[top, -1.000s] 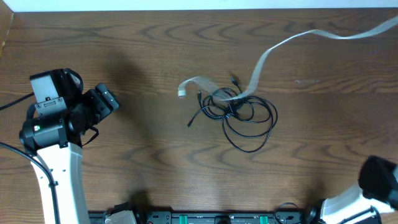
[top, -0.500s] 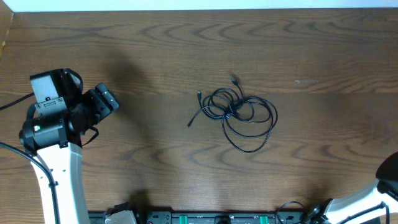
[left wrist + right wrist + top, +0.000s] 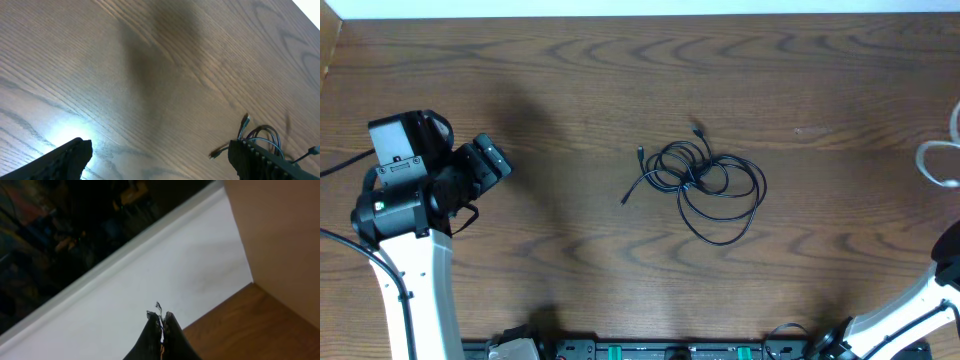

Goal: Untangle cables
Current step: 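Carry the white cable to the right edge and release it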

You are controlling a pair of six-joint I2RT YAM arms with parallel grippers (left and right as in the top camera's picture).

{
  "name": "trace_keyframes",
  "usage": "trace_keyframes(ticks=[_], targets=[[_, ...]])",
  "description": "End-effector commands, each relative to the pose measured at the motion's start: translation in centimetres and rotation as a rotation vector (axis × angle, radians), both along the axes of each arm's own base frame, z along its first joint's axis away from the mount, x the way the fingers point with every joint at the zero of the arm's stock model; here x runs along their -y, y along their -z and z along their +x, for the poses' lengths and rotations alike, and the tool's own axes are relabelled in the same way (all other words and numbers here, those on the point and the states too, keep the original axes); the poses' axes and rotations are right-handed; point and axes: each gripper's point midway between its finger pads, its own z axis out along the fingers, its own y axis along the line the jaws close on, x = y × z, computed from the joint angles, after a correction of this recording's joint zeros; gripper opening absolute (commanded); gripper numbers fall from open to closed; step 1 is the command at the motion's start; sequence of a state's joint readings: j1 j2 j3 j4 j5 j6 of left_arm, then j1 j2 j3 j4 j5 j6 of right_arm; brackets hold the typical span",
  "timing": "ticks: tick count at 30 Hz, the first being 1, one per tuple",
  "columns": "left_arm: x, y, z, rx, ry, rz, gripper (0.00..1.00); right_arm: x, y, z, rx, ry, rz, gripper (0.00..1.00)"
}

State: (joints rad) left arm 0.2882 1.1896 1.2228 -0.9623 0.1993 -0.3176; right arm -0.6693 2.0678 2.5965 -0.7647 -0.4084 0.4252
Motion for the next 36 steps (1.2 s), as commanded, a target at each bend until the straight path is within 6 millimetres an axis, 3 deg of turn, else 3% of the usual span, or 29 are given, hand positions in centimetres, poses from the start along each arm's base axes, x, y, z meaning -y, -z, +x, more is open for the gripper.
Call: trace_keyframes(ticks=[1,8,14,22,24,25,27,30,36], targets=[[-0.3,0.0,0.0,-0.006,-0.011,0.006,0.93,0.7,0.2,-1.1,-0.032,0.059,0.003,0.01],[-0.3,0.0,0.0,-0.006,-0.012,0.006,0.93,1.4,7.7,-3.3,-0.331,0.111,0.032,0.01],[-0.3,0.0,0.0,-0.006,-0.011,0.006,0.93,0.8,14.4,-3.2,-0.48,0.084,0.135,0.02],[-0.3,0.0,0.0,-0.006,-0.012,0.006,0.93,0.5,25.5,-3.1,-0.648,0.063,0.247,0.09],[-0.3,0.0,0.0,-0.006,-0.012,0.006,0.93,0.6,27.5,-3.2,-0.663,0.063,0.26,0.22],[-0.3,0.0,0.0,-0.006,-0.012,0.006,0.93,0.7,28.3,-3.2,-0.668,0.065,0.265,0.41],[-0.3,0.0,0.0,-0.006,-0.012,0.006,0.93,0.6,29.0,-3.3,-0.669,0.059,0.273,0.6],[-0.3,0.0,0.0,-0.006,-0.011,0.006,0.93,-0.1,28.6,-2.8,-0.645,0.012,0.291,0.63],[-0.3,0.0,0.0,-0.006,-0.012,0.006,0.93,-5.8,25.4,0.0,-0.501,-0.318,0.324,0.66]])
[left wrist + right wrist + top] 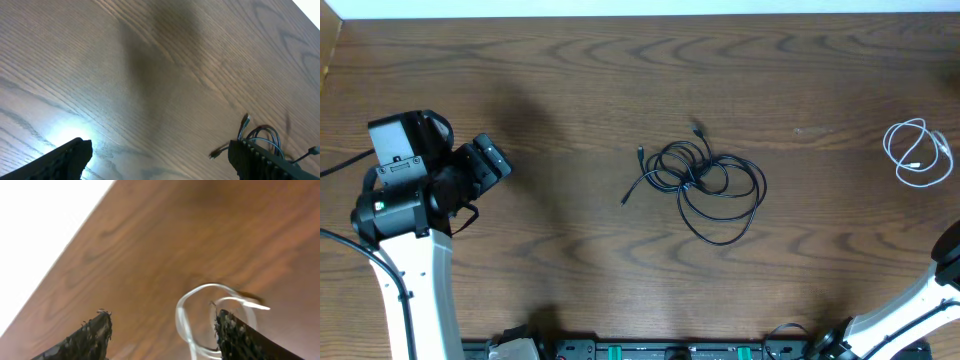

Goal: Untangle cables
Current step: 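Carry the white cable to the right edge and release it, then move the right gripper back over the black cables and left gripper toward them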

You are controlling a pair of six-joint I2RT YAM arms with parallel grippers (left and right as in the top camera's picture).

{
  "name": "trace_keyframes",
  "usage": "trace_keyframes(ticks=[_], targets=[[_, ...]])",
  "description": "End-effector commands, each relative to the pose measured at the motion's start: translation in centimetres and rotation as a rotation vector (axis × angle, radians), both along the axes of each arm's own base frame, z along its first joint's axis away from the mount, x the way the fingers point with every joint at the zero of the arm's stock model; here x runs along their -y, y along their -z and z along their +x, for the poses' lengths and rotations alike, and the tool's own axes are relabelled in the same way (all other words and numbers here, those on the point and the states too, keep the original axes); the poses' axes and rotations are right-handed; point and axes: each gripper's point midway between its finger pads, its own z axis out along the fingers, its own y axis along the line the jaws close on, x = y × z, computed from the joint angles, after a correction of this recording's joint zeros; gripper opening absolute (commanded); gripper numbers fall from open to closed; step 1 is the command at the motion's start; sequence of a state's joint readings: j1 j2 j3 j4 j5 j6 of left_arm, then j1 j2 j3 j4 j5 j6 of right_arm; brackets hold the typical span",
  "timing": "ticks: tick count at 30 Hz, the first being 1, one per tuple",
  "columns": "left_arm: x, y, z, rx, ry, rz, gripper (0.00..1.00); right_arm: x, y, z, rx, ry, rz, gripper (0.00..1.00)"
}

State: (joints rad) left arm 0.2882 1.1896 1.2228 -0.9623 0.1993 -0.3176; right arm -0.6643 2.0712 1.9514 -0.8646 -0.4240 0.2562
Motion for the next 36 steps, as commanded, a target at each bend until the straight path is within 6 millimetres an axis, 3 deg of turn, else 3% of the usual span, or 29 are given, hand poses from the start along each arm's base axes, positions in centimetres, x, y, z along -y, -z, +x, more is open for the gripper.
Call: trace_keyframes(ticks=[1,10,18,28,32,36], targets=[[-0.3,0.0,0.0,-0.006,-0.012,0.006,0.93,-4.8,-3.3,2.1,0.146,-0.217,0.083,0.66],[-0.3,0.0,0.0,-0.006,-0.012,0.006,0.93,-18.3,-0.9,2.2,-0.023,-0.544,0.126,0.68],[-0.3,0.0,0.0,-0.006,-0.012,0.006,0.93,-28.6,2.1,-1.3,-0.303,-0.766,0.023,0.7],[-0.3,0.0,0.0,-0.006,-0.012,0.006,0.93,-37.0,2.9,-4.8,-0.428,-0.966,-0.034,0.7],[-0.3,-0.3,0.5,0.019,-0.043,-0.021,0.93,-38.5,2.9,-5.3,-0.43,-1.001,-0.042,0.71],[-0.3,-0.4,0.7,0.031,-0.056,-0.027,0.93,-38.6,2.9,-5.5,-0.439,-1.004,-0.039,0.73]])
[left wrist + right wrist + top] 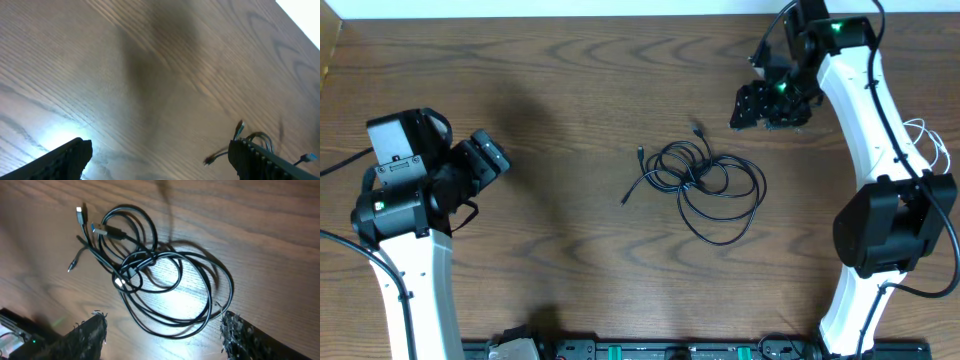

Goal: Untangle cables
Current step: 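Move the right gripper back over the black cables and left gripper toward them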

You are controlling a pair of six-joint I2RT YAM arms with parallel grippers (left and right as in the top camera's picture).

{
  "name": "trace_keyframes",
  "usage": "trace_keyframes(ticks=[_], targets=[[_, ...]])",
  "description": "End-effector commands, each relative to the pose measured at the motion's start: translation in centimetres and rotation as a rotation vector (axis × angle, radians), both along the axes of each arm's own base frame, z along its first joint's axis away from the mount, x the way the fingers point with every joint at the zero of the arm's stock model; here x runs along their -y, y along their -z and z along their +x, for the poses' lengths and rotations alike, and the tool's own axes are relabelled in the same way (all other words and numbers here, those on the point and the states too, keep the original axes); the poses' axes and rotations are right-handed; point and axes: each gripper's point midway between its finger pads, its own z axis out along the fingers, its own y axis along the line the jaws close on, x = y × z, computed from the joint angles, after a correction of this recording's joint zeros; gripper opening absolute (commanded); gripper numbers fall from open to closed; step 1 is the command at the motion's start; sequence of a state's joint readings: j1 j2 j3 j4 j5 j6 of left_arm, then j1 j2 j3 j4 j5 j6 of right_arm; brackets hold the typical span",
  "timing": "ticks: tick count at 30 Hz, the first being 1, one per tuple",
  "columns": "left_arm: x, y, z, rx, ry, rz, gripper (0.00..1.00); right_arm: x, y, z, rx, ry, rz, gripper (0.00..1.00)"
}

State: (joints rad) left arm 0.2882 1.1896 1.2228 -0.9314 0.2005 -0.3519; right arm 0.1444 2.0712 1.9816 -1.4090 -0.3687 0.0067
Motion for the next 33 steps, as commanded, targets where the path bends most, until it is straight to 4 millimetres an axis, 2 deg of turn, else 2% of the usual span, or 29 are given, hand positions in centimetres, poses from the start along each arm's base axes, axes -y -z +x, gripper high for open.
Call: trace_keyframes(ticks=[1,3,5,12,16,19,24,27,30,33], targets=[[-0.1,0.0,0.1,-0.001,-0.025,-0.02,0.93,0.4,-0.5,0.2,0.021,-0.009,-0.011,0.74],[1.2,0.2,0.0,-0.002,0.015,-0.079,0.82,0.5,-0.5,0.4,0.027,-0.005,-0.01,0.75],[3.3,0.6,0.2,-0.001,0.094,-0.151,0.71,0.5,-0.5,0.6,0.035,-0.004,-0.009,0.76],[9.6,3.7,0.8,-0.113,0.291,-0.21,0.66,0.7,-0.5,1.4,0.07,-0.001,-0.019,0.77],[14.1,5.5,1.8,-0.156,0.402,-0.221,0.59,1.0,-0.5,1.7,0.079,0.007,-0.018,0.78],[17.8,6.4,3.0,-0.144,0.48,-0.225,0.59,1.5,-0.5,1.8,0.077,0.02,-0.019,0.78],[21.9,8.3,4.6,-0.137,0.443,-0.199,0.57,2.4,-0.5,1.9,0.071,0.046,-0.024,0.78],[25.1,9.6,5.5,-0.128,0.433,-0.227,0.52,2.9,-0.4,2.0,0.068,0.063,-0.031,0.77],[28.5,11.3,5.6,-0.138,0.439,-0.267,0.51,3.3,-0.3,1.9,0.063,0.068,-0.048,0.77],[31.1,13.2,5.3,-0.162,0.452,-0.287,0.5,3.7,-0.1,1.7,0.054,0.07,-0.073,0.77]])
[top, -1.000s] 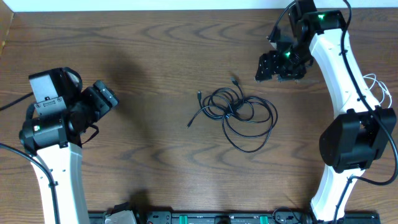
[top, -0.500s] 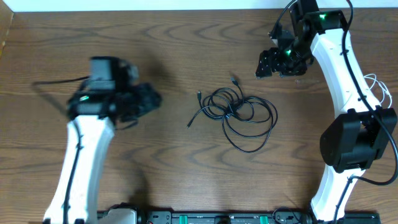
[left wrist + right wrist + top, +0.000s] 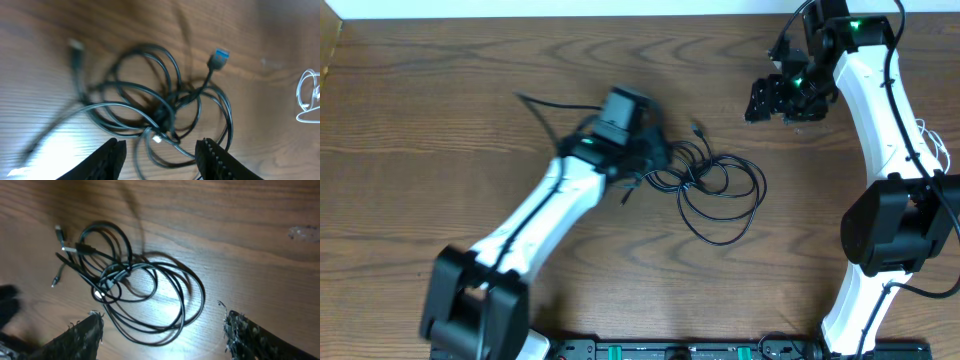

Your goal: Untangle cables

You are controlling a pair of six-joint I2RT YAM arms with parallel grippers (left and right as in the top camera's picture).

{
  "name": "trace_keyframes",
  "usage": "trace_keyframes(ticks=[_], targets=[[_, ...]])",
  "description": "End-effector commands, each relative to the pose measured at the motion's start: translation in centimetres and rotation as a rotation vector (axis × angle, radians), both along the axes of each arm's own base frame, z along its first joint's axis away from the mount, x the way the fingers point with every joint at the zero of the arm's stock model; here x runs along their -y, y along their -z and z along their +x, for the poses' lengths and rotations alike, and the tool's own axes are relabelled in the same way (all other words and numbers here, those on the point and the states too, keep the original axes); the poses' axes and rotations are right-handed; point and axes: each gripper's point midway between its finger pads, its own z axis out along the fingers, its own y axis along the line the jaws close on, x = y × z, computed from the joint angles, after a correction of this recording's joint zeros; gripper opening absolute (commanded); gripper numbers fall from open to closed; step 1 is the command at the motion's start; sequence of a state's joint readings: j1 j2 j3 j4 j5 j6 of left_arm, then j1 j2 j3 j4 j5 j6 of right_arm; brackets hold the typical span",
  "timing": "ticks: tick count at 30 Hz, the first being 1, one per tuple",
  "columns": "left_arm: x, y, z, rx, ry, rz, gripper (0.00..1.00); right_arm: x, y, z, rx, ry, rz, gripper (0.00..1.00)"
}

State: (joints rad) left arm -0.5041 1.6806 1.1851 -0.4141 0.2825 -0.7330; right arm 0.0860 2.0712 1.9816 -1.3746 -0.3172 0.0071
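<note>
A tangle of black cables (image 3: 708, 185) lies on the wooden table near its middle. One end carries a blue plug (image 3: 219, 57). My left gripper (image 3: 648, 158) hovers over the tangle's left part, open, with the loops (image 3: 160, 107) just ahead of its gripper (image 3: 162, 159). My right gripper (image 3: 782, 100) hangs open above the table, up and to the right of the tangle. Its wrist view looks down on the loops (image 3: 135, 287) between its spread gripper (image 3: 165, 335). Neither gripper holds anything.
A coiled white cable (image 3: 928, 142) lies apart at the table's right side behind the right arm, and also shows as the white cable (image 3: 307, 97) in the left wrist view. The table's far edge (image 3: 620, 16) runs along the top.
My left arm has moved from the table's left side to over the left part of the black tangle, still open. The right gripper has shifted slightly right. The tangle looks unchanged.
First my right gripper was shut off the table's right edge, with the white cable partly in view there. Then the white cable lay coiled on the table and the right gripper was open. It then stood near the black tangle, where the left gripper now joins it.
</note>
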Motion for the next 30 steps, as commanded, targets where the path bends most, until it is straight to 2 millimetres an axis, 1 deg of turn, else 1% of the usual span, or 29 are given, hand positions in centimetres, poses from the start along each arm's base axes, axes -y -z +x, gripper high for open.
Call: trace_keyframes(ticks=[1,3,7,12,16,19,22,25,30], targets=[[1.8,2.6,-0.7,-0.074,-0.055,-0.003,0.5,0.7,-0.3,0.1,0.012,0.007,-0.031,0.77],[2.7,3.7,-1.1,-0.1,-0.052,0.0,0.49,0.8,-0.3,0.1,0.011,0.007,-0.036,0.77],[3.4,5.3,-1.7,-0.136,-0.053,0.012,0.49,0.8,-0.2,0.1,0.009,0.008,-0.038,0.77],[3.4,6.3,-1.5,-0.158,-0.085,0.015,0.49,0.8,0.3,-0.2,-0.004,0.007,-0.039,0.77],[3.4,8.1,-1.6,-0.204,-0.125,0.02,0.49,0.9,1.3,-0.6,-0.028,0.007,-0.041,0.77],[3.4,9.2,-1.9,-0.241,-0.134,0.021,0.42,0.9,2.3,-1.0,-0.048,0.007,-0.042,0.77],[3.5,9.5,-2.2,-0.257,-0.128,0.02,0.33,0.9,3.5,-1.4,-0.066,0.007,-0.043,0.77],[3.5,9.5,-2.3,-0.258,-0.127,0.022,0.29,0.7,4.6,-1.7,-0.08,0.005,-0.032,0.77],[3.6,9.5,-2.3,-0.258,-0.125,0.022,0.24,0.6,5.3,-1.9,-0.086,0.005,-0.026,0.77]])
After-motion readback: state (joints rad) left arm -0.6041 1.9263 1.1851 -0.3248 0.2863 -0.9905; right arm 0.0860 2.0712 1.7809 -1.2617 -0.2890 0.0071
